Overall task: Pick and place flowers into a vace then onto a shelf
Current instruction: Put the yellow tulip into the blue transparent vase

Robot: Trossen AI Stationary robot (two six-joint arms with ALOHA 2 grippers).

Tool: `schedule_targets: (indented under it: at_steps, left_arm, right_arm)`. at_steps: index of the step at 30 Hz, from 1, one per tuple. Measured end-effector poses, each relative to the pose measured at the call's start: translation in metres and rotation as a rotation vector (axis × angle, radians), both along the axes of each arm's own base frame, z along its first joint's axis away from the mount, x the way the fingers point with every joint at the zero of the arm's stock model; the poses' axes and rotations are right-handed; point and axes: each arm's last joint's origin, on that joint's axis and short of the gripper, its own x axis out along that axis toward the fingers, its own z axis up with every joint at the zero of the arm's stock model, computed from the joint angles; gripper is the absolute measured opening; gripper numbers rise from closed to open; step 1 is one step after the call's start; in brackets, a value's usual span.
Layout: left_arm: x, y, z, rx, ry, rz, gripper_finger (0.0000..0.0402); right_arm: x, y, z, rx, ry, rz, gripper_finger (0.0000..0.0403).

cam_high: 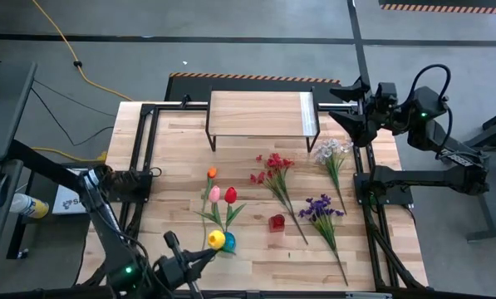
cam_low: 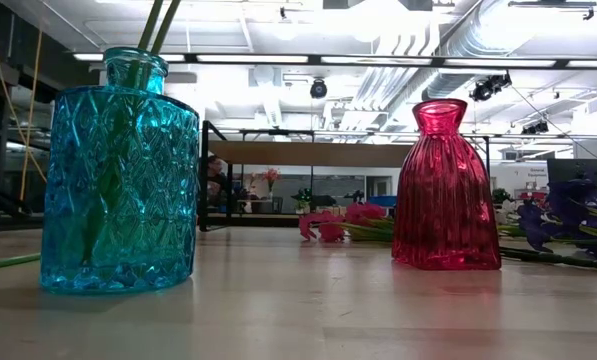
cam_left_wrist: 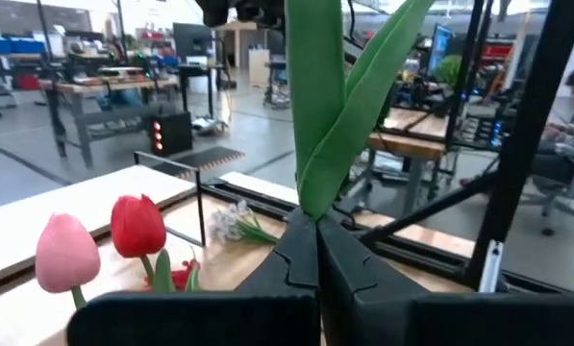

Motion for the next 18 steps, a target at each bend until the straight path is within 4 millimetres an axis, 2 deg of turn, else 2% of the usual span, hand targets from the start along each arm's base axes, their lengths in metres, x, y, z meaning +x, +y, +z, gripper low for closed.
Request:
schedule_targets:
  at_steps: [5, 14, 18]
  left_arm:
    - [0.019, -0.003, -0.019, 0.024, 0.015, 0.037, 0.0024]
    - [0.072, 0.027, -0.047, 0.111, 0.083, 0.180, 0.0024]
    - [0.078, 0.033, -0.052, 0.144, 0.113, 0.198, 0.0024]
  right_arm:
    - [0.000, 0.000, -0.001, -0.020, 0.009, -0.006, 0.0354]
    - [0.001, 0.000, -0.002, -0.016, 0.028, -0.007, 0.0353]
    - [0.001, 0.000, -0.002, -0.017, 0.029, -0.002, 0.0353]
